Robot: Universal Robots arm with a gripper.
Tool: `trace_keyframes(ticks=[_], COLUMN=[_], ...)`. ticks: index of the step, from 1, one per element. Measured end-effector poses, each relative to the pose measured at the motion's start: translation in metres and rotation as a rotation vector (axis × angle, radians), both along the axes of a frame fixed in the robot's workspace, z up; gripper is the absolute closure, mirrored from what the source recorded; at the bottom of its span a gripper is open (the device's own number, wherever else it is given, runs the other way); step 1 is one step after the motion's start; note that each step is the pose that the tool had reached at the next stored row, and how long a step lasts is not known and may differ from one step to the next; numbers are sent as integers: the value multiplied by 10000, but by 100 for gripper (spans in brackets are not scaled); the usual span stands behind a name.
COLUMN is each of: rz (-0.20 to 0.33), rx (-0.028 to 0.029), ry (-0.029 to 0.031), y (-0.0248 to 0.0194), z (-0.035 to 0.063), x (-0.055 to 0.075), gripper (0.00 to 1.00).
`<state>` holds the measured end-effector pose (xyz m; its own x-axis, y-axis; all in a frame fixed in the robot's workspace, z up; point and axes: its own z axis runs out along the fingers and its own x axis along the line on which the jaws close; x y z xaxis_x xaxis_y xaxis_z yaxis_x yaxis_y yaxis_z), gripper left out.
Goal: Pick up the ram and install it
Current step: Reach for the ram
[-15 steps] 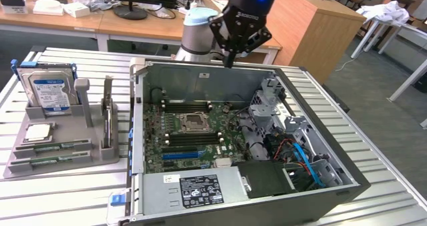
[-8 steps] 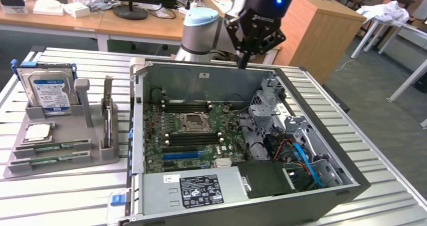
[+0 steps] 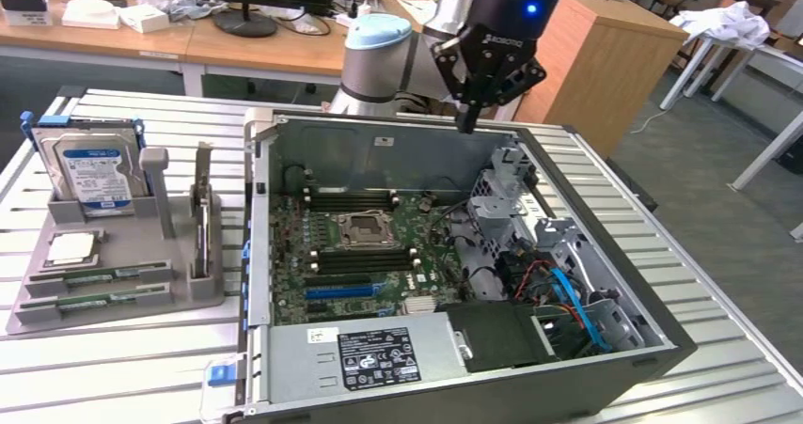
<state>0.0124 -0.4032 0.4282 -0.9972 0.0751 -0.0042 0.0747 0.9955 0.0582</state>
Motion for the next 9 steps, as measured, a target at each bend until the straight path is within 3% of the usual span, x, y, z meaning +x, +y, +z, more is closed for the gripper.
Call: trace_keyframes(ticks=[9], rz=[0], rx=[2], ry=[-40], y=[-11], z=[-23], x=[-411], gripper=[90])
